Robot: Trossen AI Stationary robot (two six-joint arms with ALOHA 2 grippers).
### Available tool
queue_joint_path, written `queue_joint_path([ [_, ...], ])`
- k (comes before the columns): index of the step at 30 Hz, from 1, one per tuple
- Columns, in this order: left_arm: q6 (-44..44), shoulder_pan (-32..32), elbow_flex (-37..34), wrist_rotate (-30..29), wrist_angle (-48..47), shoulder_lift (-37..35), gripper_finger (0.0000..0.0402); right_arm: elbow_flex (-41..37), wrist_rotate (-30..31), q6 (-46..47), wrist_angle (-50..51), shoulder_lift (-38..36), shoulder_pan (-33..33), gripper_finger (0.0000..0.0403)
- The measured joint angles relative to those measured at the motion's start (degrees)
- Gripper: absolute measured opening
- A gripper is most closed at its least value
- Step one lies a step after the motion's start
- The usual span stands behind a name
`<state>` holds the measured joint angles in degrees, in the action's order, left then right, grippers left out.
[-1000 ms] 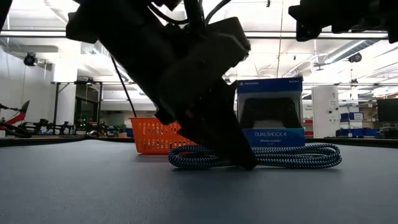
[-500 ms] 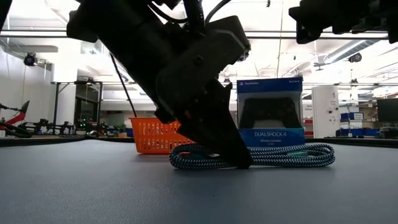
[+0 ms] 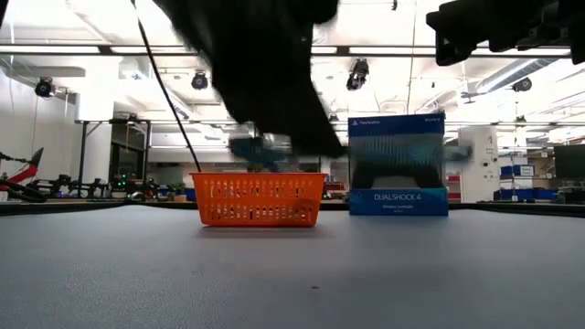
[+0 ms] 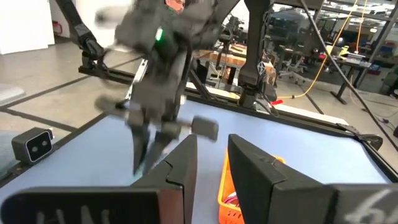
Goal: Pick and place USB-C Cables
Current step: Put the blue charger cable into the orange bin
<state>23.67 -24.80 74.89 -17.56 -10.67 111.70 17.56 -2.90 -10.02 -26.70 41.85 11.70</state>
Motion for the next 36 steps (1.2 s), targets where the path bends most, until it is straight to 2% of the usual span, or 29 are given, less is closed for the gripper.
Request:
queue_joint_path([
  [5,-4.4,0.1,0.0,1.3,-3.4,-7.6,0.0015,0.0,0.0,0.1,0.2,-0.1,0.0,0.0069],
  [11,-10.2,1.3,-0.1,1.5,-12.8,-16.5,0.0015,0.0,0.0,0.1,0.2,0.0,0.0,0.0059],
  [16,-14.8,3.8,-0.3,1.2,-17.2,-21.3,0.0017,0.0,0.0,1.0,0.5,0.1,0.0,0.0052],
  [36,-27.8,12.1,-0.4,2.3,-22.6,-22.9,0.0024,0.0,0.0,2.6,0.8,0.3,0.0,0.0052],
])
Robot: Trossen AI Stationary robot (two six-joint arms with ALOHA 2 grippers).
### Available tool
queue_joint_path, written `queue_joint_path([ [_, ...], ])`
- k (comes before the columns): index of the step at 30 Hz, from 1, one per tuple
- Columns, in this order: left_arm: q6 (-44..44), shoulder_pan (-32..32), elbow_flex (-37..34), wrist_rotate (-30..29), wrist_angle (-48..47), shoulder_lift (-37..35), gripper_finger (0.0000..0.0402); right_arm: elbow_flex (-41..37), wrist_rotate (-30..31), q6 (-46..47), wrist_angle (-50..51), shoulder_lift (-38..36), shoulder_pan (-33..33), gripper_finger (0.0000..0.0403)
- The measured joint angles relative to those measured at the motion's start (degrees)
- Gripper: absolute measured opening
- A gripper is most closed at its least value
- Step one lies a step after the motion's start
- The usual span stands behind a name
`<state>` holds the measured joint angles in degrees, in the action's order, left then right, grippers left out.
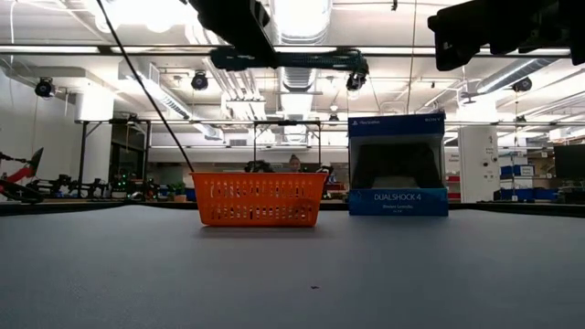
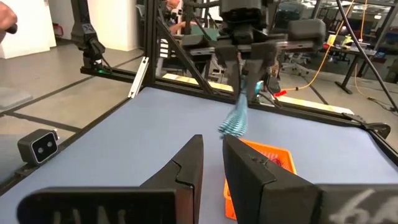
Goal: Pick and place USB-C Cables
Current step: Put the blue charger cable into the orange bin
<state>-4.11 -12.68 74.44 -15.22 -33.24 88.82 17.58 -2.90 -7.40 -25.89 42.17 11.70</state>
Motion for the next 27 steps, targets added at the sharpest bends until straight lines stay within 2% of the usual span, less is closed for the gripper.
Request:
queue_joint_path([
  [6,-2.0,2.6,-5.0,0.3,3.5,0.0,0.0024,0.0,0.0,0.0,0.0,0.0,0.0,0.0052],
  [9,-6.3,3.4,-8.3,1.1,5.6,0.0,0.0024,0.0,0.0,0.0,0.1,0.0,0.0,0.0052],
  [14,-18.0,5.2,-12.7,8.1,8.4,-0.1,0.0024,0.0,0.0,-0.1,0.1,0.0,0.0,0.0052],
  [17,-22.2,7.1,-14.3,12.7,10.7,-0.1,0.0024,0.0,1.0,0.4,0.0,0.0,0.0,0.0052],
  [27,-23.3,12.1,-16.2,18.4,15.4,0.0,0.0024,0.0,2.0,1.4,0.3,0.0,0.0,0.0052],
])
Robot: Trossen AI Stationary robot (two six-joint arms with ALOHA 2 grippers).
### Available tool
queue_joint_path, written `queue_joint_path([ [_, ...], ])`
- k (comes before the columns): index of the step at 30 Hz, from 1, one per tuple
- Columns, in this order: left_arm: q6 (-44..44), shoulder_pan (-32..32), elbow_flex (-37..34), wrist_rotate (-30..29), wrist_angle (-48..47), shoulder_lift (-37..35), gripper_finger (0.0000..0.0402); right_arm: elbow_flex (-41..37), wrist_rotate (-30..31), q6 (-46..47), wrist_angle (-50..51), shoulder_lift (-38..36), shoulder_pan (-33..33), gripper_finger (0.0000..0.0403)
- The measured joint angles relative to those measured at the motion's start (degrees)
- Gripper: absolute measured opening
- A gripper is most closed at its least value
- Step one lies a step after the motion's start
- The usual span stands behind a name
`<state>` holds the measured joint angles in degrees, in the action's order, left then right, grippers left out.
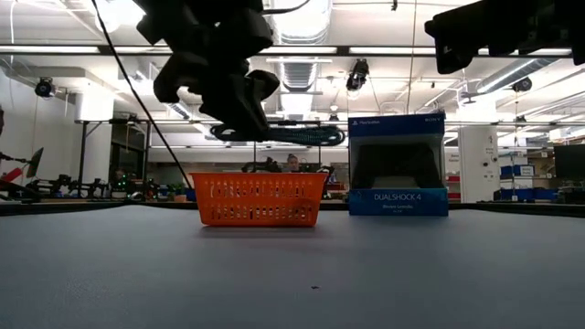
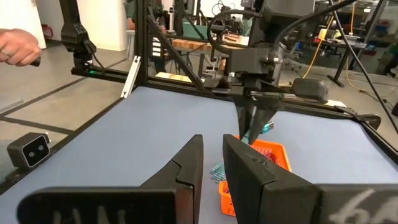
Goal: Pick and place USB-C Cables
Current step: Put the blue charger cable into the orange bin
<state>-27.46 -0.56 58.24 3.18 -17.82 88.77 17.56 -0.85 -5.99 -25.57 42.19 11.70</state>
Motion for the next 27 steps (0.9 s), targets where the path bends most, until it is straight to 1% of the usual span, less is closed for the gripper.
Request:
queue_joint_path([
  [4,0.1,0.5,-0.1,1.8,1.5,0.0,0.0024,0.0,1.0,0.0,0.0,0.0,0.0,0.0052],
  [10,1.4,0.7,-1.7,1.8,4.5,0.0,0.0025,0.0,1.0,0.4,0.2,0.0,0.0,0.0052],
  [15,1.1,1.2,-5.1,1.8,8.1,0.0,0.0025,0.0,1.0,0.4,0.3,0.0,0.0,0.0052],
  [27,-0.4,3.0,-8.4,1.0,10.3,0.0,0.0025,0.0,1.0,1.1,0.2,0.0,0.0,0.0052],
])
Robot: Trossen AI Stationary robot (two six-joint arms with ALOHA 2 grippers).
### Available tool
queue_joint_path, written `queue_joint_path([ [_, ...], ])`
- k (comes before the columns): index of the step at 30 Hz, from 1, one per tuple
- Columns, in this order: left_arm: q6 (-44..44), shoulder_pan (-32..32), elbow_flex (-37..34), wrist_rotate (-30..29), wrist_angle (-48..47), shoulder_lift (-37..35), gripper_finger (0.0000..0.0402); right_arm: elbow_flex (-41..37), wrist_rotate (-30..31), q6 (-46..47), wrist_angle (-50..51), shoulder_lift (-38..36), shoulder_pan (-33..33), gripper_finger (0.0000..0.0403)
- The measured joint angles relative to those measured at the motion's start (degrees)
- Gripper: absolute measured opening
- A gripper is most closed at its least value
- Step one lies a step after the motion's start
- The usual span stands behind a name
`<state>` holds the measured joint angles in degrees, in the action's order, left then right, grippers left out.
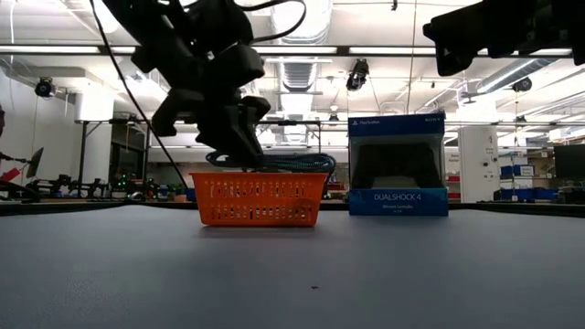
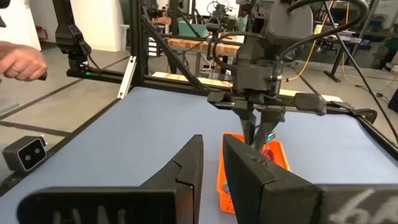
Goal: Pick and place USB-C Cables
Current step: Put the blue charger cable into the orange bin
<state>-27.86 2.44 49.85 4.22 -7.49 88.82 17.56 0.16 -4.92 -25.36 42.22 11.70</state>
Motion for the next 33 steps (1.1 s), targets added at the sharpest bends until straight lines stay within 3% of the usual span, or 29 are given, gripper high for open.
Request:
queue_joint_path([
  [9,0.0,0.5,-0.7,-4.4,0.0,0.0,0.0025,0.0,0.0,0.5,-0.2,0.0,0.0,0.0052],
  [20,0.1,0.5,-0.7,-4.7,-0.2,0.0,0.0029,0.0,0.0,0.5,-0.2,0.0,0.0,0.0052],
  [33,1.1,0.2,1.0,-5.1,-0.6,-0.9,0.0125,0.0,0.0,0.9,-0.2,0.0,0.0,0.0052],
])
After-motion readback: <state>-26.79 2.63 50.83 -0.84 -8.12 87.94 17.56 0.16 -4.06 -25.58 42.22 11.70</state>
